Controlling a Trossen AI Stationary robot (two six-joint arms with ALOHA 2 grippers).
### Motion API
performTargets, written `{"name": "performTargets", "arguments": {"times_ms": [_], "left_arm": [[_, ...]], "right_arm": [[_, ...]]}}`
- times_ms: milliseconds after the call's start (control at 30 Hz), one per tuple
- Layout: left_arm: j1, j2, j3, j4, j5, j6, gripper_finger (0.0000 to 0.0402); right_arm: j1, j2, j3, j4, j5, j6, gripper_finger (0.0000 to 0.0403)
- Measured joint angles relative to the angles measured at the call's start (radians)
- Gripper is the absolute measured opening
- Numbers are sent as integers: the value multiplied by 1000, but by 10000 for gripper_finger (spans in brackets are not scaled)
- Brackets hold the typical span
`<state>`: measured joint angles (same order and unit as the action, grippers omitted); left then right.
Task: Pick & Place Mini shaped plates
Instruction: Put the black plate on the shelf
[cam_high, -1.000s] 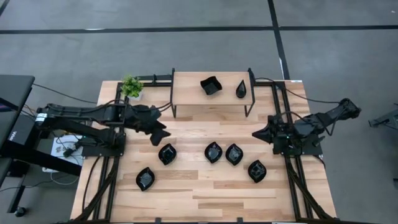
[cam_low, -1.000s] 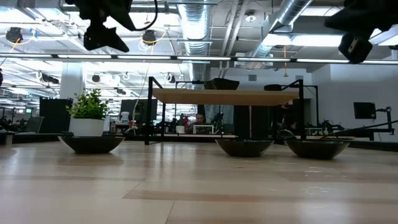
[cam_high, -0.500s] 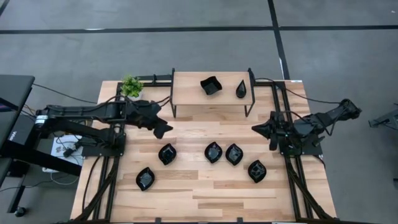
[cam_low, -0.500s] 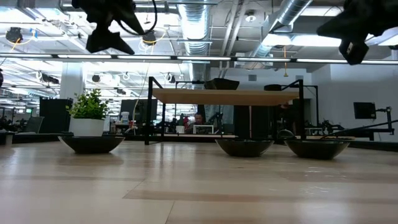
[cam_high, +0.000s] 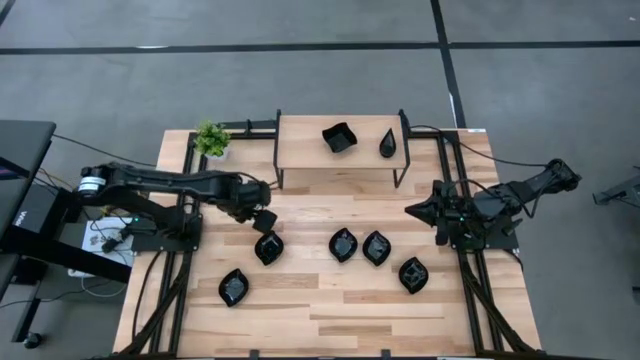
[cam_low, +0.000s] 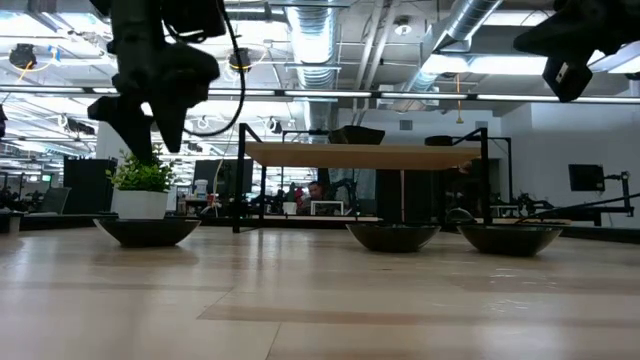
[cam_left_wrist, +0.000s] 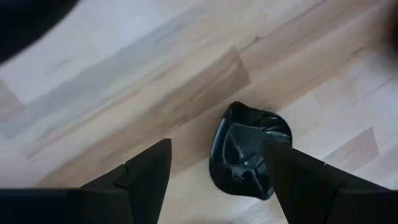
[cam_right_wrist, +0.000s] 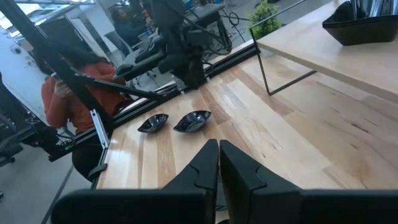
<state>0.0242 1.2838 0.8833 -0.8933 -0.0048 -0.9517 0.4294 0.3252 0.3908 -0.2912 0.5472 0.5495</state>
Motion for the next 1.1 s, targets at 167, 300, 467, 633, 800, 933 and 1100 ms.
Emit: {"name": "performTargets", "arguments": {"times_ms": [167, 300, 467, 633, 800, 933, 1100], "left_arm": [[-60, 69, 0, 30, 2, -46, 255], [-103, 115, -1, 31, -36, -53, 255], [-118, 163, -19, 72, -56, -53, 255], [-118, 184, -63, 120, -70, -76, 255], [-120, 184, -99, 233, -69, -78, 255], [-125, 185, -127, 254, -64, -99, 255], [-127, 182, -151, 255, -49, -131, 255]], "right_arm": [[0, 0, 0, -5, -20, -2, 10], [0, 0, 0, -9, -31, -2, 10], [0, 0, 0, -10, -31, -2, 10], [0, 0, 0, -9, -31, 0, 10], [0, 0, 0, -6, -31, 6, 10], [0, 0, 0, -6, -31, 13, 10], [0, 0, 0, -6, -31, 12, 10]]}}
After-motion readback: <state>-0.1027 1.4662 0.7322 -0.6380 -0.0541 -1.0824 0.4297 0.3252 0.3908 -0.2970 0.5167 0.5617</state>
